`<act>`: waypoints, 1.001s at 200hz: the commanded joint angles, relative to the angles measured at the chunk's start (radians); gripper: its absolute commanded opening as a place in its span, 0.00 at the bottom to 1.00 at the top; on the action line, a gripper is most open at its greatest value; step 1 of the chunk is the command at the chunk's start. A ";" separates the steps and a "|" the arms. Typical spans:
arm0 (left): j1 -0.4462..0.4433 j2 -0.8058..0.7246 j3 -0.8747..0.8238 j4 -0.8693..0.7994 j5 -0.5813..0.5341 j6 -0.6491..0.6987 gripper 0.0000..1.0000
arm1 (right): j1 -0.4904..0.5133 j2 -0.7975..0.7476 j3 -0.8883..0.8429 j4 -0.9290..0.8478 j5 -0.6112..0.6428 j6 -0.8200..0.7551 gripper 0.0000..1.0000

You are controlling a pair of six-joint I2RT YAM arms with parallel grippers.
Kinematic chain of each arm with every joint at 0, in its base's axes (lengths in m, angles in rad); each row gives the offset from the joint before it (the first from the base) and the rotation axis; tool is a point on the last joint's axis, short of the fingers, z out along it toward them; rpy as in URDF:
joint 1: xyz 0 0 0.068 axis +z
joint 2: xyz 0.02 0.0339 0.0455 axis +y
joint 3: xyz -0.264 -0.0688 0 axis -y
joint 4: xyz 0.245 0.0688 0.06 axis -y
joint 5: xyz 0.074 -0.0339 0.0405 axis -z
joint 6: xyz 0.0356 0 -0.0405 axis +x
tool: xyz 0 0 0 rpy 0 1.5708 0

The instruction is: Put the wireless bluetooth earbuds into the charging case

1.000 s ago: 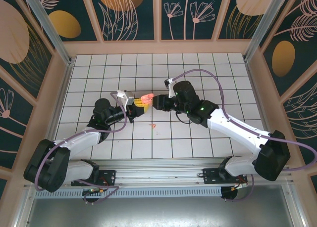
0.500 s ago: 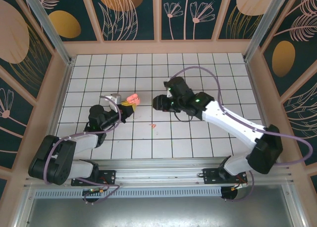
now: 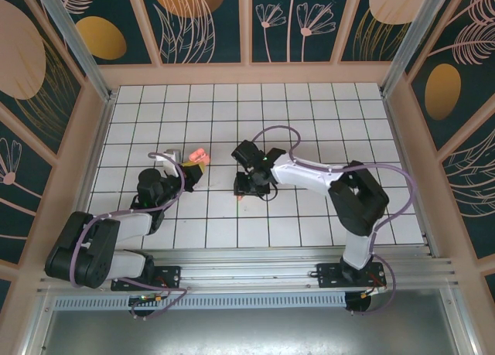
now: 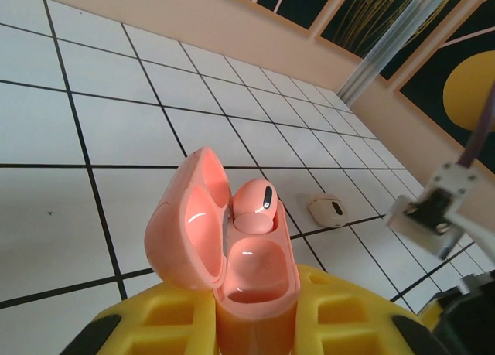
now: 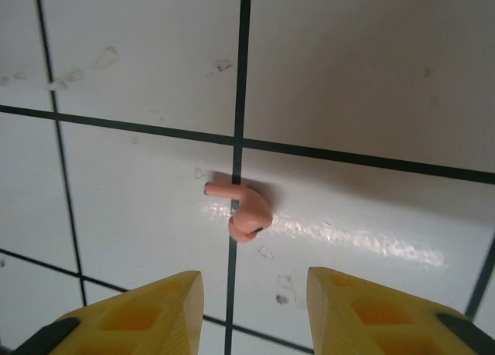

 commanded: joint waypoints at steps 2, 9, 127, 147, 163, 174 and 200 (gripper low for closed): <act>0.006 -0.029 -0.002 0.020 -0.014 -0.005 0.15 | 0.004 0.040 0.042 0.004 -0.022 -0.024 0.38; 0.007 -0.031 -0.001 0.014 -0.015 -0.003 0.15 | 0.004 0.051 0.043 0.009 -0.027 -0.026 0.38; 0.007 -0.032 0.016 0.002 0.006 0.008 0.16 | -0.001 0.137 0.065 0.060 -0.035 -0.042 0.31; 0.007 -0.038 0.017 -0.009 0.005 0.014 0.15 | 0.001 0.144 0.066 0.053 -0.028 -0.046 0.29; 0.006 -0.040 0.020 -0.017 0.005 0.019 0.15 | 0.001 0.146 0.063 0.048 -0.020 -0.051 0.27; 0.007 -0.041 0.021 -0.024 0.006 0.023 0.15 | 0.001 0.148 0.059 0.048 -0.019 -0.053 0.26; 0.006 -0.047 0.023 -0.037 0.004 0.027 0.15 | 0.005 0.141 0.043 0.048 -0.016 -0.059 0.22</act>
